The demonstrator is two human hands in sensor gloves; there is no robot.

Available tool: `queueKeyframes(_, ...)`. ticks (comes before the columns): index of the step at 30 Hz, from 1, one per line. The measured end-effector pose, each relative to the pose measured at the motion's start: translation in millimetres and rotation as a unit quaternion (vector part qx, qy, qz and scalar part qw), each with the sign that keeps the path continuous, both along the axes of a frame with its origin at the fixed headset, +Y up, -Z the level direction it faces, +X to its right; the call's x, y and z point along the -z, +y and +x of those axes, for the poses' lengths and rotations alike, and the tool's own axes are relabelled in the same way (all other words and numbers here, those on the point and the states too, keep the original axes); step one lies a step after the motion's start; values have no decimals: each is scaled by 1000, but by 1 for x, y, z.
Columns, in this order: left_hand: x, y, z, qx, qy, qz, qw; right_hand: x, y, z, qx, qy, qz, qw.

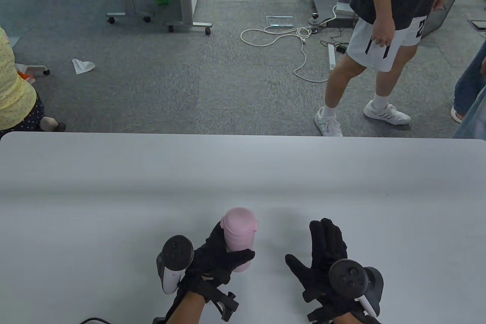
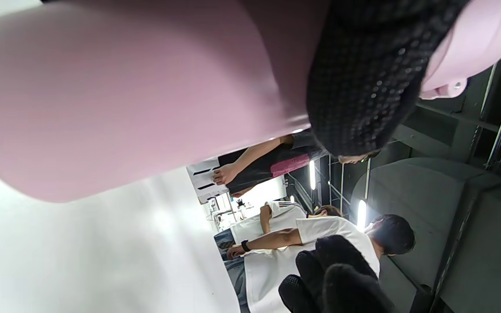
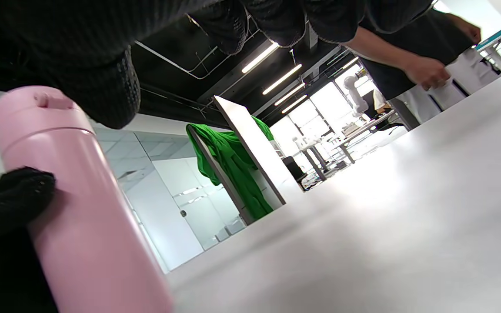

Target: Open thermos by twisting cap

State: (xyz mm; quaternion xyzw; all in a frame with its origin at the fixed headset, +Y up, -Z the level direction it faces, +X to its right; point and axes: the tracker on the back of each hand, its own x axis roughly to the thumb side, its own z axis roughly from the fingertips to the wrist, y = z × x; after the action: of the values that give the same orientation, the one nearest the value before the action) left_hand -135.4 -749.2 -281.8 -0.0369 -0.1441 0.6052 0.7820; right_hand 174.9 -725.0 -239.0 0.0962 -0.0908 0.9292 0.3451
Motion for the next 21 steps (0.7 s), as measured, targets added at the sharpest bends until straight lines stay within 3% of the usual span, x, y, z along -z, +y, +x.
queueKeyframes(11,-2,5,5,-15,-4,21,1000,12,38,-41,175,58,10,983)
queueKeyframes(21,-3,2,15,-18,-20,21,999,17,50,-85,200,91,21,975)
